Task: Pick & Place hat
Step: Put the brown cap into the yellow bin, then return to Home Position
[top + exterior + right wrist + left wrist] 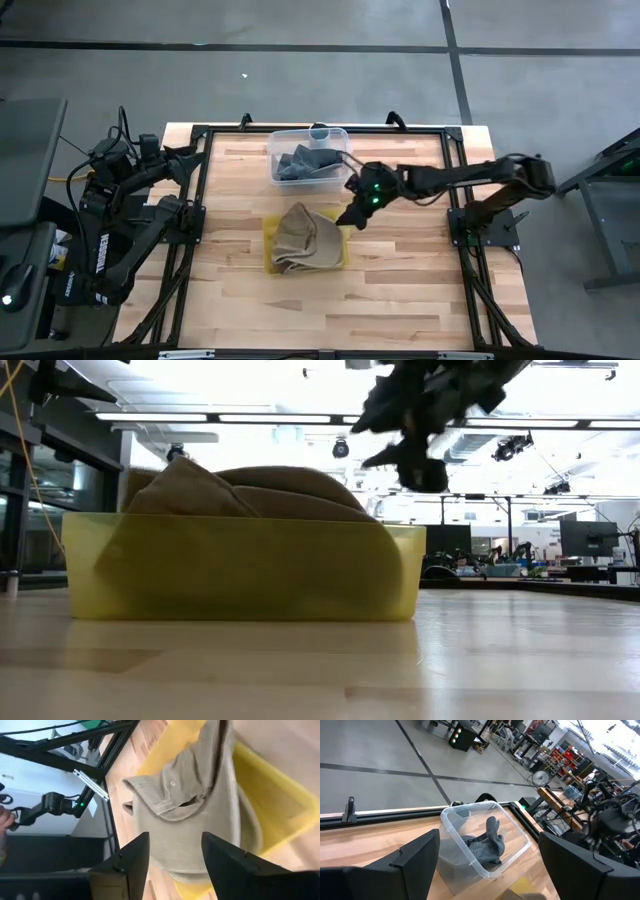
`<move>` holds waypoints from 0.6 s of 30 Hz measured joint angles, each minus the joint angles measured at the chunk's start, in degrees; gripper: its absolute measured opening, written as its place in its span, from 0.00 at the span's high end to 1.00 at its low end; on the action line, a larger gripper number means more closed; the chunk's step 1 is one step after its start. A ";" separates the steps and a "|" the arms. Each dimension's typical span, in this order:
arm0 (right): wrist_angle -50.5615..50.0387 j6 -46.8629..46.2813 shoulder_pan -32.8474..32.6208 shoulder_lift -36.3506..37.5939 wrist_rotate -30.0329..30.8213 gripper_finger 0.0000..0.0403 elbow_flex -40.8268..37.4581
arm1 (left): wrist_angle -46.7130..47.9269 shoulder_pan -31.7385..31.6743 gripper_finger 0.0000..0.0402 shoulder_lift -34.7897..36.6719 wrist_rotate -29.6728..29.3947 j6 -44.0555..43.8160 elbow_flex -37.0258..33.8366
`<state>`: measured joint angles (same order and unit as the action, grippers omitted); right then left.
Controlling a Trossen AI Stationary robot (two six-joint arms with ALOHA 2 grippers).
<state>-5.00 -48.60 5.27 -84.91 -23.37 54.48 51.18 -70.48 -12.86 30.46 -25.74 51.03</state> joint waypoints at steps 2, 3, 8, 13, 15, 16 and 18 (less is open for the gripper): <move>-3.23 1.98 0.57 3.04 0.58 0.58 0.00 | -0.02 0.00 0.21 0.00 0.03 0.02 0.00; -4.67 2.90 0.88 4.50 0.93 0.59 0.00 | 0.00 0.00 0.21 0.00 0.03 0.03 0.00; -11.80 8.51 2.48 12.90 4.54 0.65 0.00 | -0.02 -0.02 0.21 0.00 0.26 0.11 0.00; -19.23 13.62 3.40 20.93 10.36 0.71 0.00 | -0.01 0.00 0.21 0.00 0.03 0.16 0.00; -22.64 16.01 3.40 24.18 13.90 0.75 0.00 | -0.02 0.00 0.21 0.00 0.07 0.79 0.00; -24.24 17.29 3.40 25.69 15.64 0.77 0.00 | 0.00 0.00 0.21 0.00 0.09 1.42 0.00; -27.24 19.47 3.40 28.54 18.57 0.83 0.00 | 0.00 -0.02 0.23 0.00 0.06 1.95 0.00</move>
<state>-32.24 -29.13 8.67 -56.37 -4.80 54.48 51.18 -70.50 -12.86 30.52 -23.79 51.03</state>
